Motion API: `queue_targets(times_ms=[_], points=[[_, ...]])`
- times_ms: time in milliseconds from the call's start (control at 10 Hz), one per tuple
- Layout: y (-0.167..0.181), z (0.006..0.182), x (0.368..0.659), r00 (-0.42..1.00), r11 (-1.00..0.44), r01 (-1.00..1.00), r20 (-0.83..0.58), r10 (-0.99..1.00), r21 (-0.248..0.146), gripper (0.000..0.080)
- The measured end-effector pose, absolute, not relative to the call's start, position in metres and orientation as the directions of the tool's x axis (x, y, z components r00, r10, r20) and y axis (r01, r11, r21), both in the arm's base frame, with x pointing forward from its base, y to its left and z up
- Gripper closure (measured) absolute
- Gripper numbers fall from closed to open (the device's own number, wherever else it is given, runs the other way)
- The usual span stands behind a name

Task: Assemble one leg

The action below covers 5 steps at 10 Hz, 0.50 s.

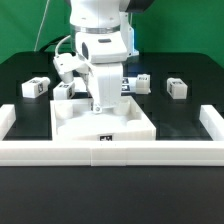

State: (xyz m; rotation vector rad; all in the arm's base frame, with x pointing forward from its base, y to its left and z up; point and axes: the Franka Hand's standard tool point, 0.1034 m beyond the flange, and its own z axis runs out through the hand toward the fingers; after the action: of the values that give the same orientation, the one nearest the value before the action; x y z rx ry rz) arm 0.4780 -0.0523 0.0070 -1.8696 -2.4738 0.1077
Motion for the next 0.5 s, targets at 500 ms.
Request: queue_targets(times_ms=[500], points=[[-0.0525, 0.0083, 0.4809, -0.272, 0.271, 0.96, -0.013, 0.962, -0.067, 0.0739]])
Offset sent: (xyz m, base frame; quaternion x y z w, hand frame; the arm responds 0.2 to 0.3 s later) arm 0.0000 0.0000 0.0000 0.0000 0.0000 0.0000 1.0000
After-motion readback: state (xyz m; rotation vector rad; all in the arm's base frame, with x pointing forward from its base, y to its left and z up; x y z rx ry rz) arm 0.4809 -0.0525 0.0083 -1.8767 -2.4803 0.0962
